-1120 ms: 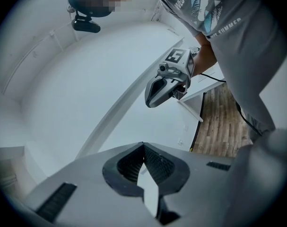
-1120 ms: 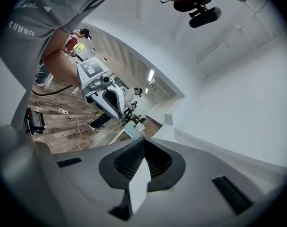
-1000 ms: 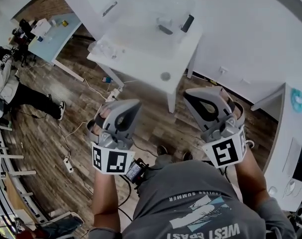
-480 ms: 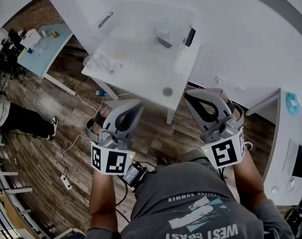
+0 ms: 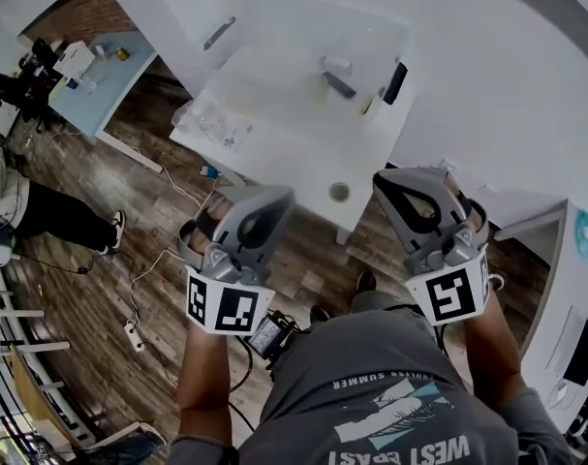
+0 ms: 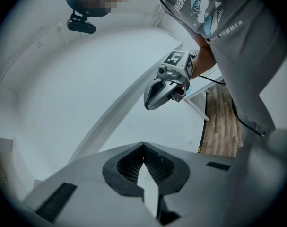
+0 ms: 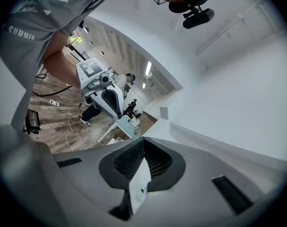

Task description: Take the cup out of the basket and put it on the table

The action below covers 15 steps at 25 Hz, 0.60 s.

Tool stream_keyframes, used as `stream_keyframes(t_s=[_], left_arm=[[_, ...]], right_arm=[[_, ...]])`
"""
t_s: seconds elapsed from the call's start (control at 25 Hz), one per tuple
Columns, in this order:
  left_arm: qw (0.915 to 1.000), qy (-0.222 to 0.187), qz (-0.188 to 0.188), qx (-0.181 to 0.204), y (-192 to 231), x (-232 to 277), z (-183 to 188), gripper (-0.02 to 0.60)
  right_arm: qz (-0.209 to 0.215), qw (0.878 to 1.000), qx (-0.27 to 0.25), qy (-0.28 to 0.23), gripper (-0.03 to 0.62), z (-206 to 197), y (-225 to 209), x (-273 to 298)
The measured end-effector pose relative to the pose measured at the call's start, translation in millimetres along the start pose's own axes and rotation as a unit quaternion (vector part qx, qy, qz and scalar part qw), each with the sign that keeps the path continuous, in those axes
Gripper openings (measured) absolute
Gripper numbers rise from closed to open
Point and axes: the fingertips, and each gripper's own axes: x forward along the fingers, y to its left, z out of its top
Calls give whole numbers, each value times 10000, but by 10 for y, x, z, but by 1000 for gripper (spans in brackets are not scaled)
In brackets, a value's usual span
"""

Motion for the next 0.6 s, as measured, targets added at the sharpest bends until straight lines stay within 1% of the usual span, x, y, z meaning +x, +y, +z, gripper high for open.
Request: stream_keyframes(t_s=[0.12, 0.32, 0.6], left_arm=[[9998, 183, 93, 71, 141, 238, -42, 9], [9988, 437, 216, 60, 191, 492, -79, 9], [9976, 673, 166, 12, 274, 752, -236, 9]], right_arm=[[64, 9997, 39, -228, 12, -144, -213, 122], [275, 9985, 123, -467, 12, -361, -353, 267], [403, 9968, 237, -646, 12, -599, -581, 534]])
